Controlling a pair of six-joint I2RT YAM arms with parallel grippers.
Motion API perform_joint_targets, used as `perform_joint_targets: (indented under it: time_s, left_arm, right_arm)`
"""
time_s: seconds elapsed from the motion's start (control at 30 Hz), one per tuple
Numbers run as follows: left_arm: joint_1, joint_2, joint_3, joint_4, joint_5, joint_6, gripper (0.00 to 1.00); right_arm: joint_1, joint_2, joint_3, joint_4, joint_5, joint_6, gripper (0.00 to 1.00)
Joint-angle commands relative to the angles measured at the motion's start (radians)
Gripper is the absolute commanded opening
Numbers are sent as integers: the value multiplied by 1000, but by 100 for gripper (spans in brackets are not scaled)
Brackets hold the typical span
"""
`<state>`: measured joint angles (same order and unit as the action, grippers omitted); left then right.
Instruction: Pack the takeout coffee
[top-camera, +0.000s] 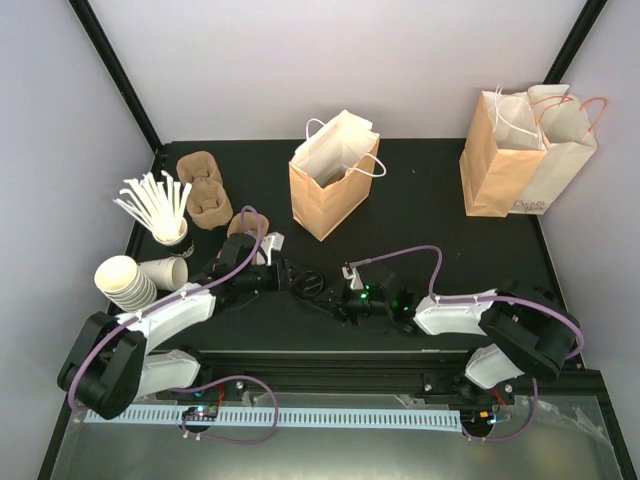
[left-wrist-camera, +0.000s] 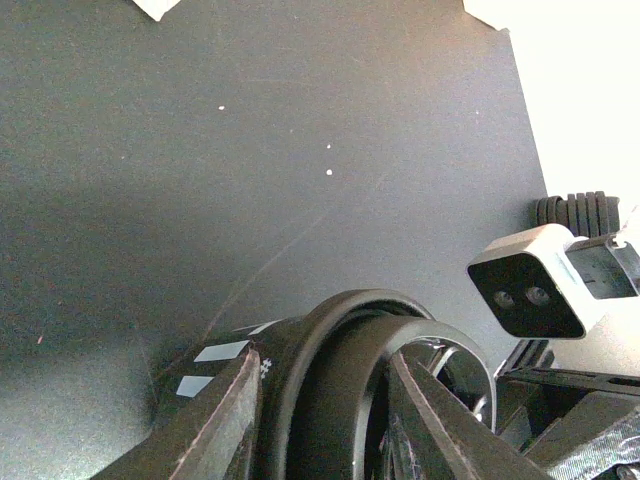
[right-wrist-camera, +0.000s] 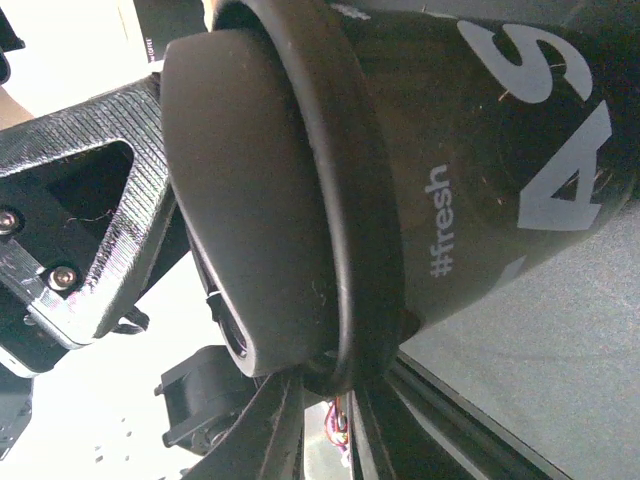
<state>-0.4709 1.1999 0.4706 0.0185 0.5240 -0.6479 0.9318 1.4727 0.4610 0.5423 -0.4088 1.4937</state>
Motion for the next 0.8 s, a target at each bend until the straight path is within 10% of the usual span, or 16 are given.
perform_joint_targets:
  time_s: [0.0,0.77]
  left_arm:
    - [-34,75,-68,-141,-35,-24,36]
    - [-75,169,-56,-93,-28,-35,36]
  right_arm:
    - [-26,55,-8,-145,105,-41,14]
    - [-40,164,-81,-19,50,-30,15]
